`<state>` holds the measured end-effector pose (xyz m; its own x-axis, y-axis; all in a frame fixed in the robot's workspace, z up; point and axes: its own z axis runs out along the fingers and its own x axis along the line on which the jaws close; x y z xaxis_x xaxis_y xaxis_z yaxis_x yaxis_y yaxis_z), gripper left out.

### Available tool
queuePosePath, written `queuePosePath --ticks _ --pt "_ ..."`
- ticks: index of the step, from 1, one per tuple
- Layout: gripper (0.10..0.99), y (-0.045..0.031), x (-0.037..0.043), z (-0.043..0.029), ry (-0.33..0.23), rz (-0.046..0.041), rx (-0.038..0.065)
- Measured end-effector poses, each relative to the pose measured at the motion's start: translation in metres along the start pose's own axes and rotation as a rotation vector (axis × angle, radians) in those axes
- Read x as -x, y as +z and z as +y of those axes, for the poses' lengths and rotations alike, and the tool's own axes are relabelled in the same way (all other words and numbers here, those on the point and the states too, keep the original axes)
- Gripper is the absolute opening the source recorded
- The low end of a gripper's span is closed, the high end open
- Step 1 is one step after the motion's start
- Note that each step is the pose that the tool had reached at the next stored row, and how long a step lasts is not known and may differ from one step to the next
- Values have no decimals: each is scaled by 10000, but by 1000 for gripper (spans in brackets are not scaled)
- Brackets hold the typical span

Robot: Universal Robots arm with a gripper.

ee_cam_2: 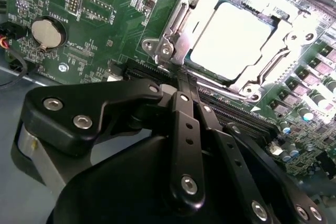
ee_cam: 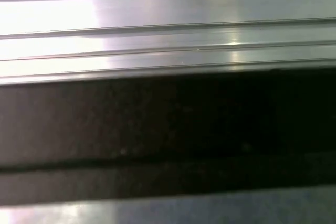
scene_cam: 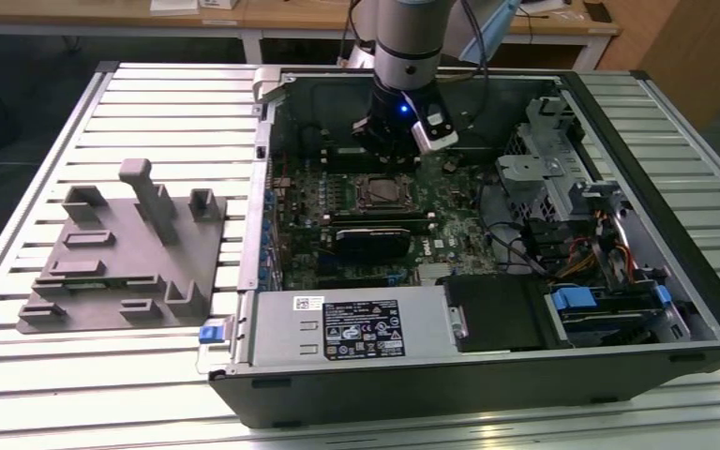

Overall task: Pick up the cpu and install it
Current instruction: 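Install the first cpu locking lever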

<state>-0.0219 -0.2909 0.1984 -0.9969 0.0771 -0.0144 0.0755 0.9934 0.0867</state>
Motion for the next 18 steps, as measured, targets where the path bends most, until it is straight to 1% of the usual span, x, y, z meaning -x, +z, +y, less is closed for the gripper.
queuePosePath --ticks 1,9,11,14,18 --pt "106 9 2 3 0 -8 22" --pt "106 12 1 1 0 -3 7" --pt "106 -4 2 4 -1 -7 14" --pt "106 -52 2 7 0 -4 9" --pt "106 -54 3 4 -1 -5 11"
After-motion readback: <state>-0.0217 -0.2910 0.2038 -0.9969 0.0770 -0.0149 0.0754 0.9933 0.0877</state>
